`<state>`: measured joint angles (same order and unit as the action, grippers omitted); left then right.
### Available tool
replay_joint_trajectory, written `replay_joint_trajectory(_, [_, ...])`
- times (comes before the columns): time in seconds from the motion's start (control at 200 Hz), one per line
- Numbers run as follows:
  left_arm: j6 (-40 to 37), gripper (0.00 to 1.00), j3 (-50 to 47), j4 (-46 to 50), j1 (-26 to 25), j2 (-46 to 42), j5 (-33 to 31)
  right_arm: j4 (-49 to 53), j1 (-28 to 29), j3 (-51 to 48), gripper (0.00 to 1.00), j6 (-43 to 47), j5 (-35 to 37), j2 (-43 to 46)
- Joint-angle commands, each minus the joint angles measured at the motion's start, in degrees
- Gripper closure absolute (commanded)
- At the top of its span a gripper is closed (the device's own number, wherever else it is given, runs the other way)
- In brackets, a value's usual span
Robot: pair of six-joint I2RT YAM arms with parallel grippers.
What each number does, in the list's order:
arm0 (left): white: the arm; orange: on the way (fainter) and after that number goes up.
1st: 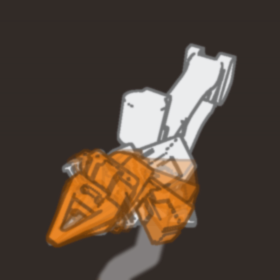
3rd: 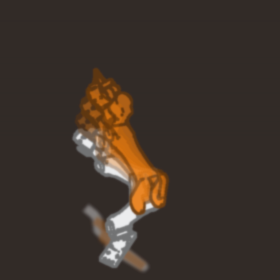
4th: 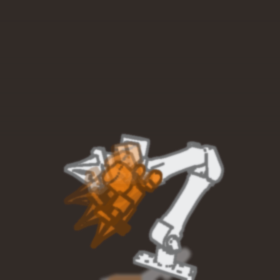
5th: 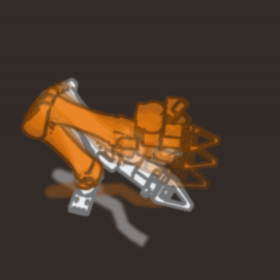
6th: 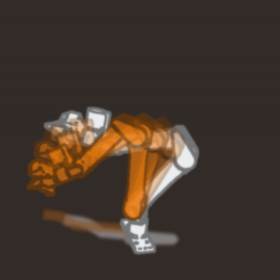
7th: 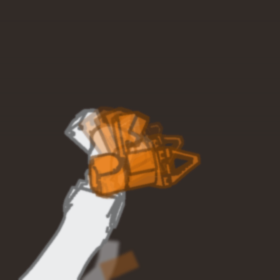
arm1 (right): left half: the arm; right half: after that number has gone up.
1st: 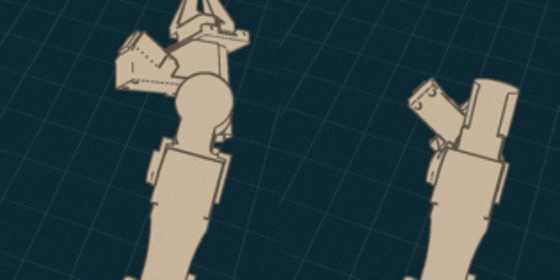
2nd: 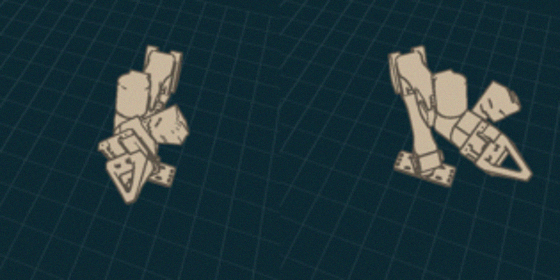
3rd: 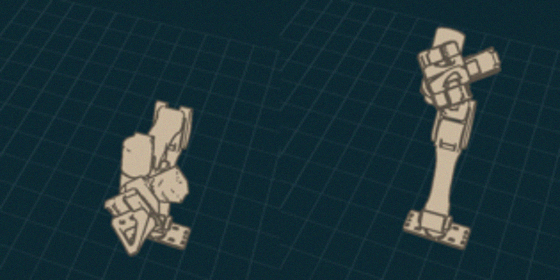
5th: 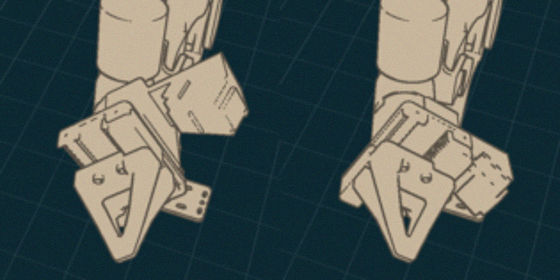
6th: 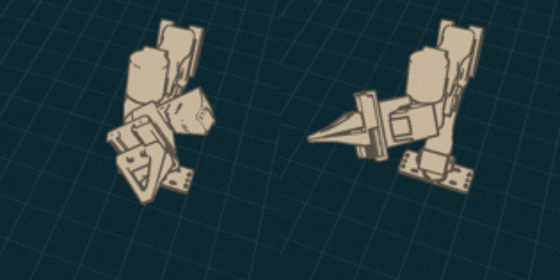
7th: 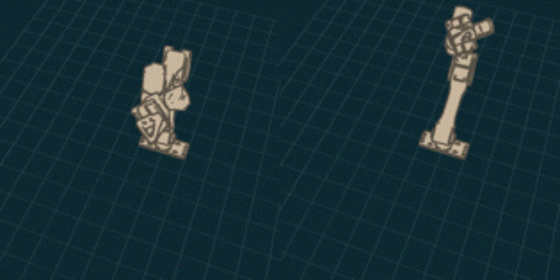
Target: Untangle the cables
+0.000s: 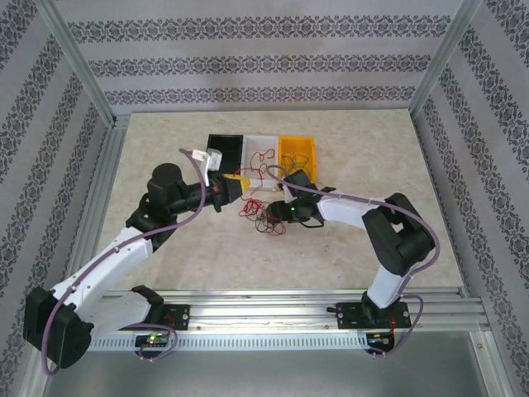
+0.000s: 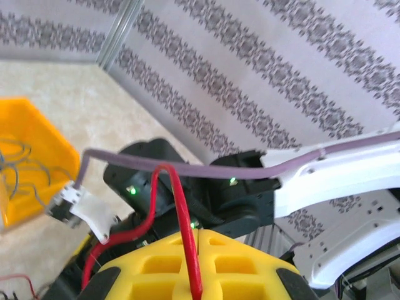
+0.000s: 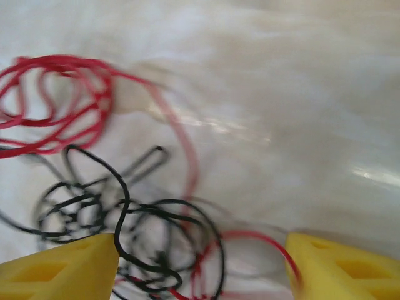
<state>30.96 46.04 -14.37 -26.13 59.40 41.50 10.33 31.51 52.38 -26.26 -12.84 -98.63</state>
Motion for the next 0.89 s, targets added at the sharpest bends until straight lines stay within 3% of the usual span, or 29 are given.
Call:
replay_joint_trajectory(0.0, [-0.04,1.00,3.55,-2.89,1.83,-2.92,0.96,2.99,-2.93,-3.69,0.29,-1.77,1.71,2.71])
replay_joint_trajectory(0.175, [-4.98,1.00,7.72,2.02,2.74,-4.57,-3.53,2.70,-5.90,-8.58,0.29,-2.85,2.40,6.65])
replay_joint_trajectory(0.325, [-10.45,1.00,11.32,7.34,2.93,-3.76,-10.95,1.30,-8.19,-11.35,0.29,-3.99,2.22,9.54])
replay_joint_trajectory(0.485, [-10.69,1.00,12.51,8.64,2.93,1.65,-20.91,-2.35,-8.13,-12.48,0.26,-4.02,0.32,14.86])
replay_joint_trajectory(0.695, [-11.84,1.00,13.02,7.04,2.92,8.40,-39.29,-4.47,-8.30,-13.26,0.22,-3.71,5.71,26.98])
replay_joint_trajectory(0.769, [-14.27,1.00,13.93,5.20,2.93,10.86,-36.84,-4.40,-8.77,-13.87,0.22,-3.63,8.19,30.96])
replay_joint_trajectory(0.889, [-13.35,1.00,16.12,2.26,2.67,15.37,-26.58,-4.35,-10.76,-15.23,0.20,-4.65,9.33,35.20])
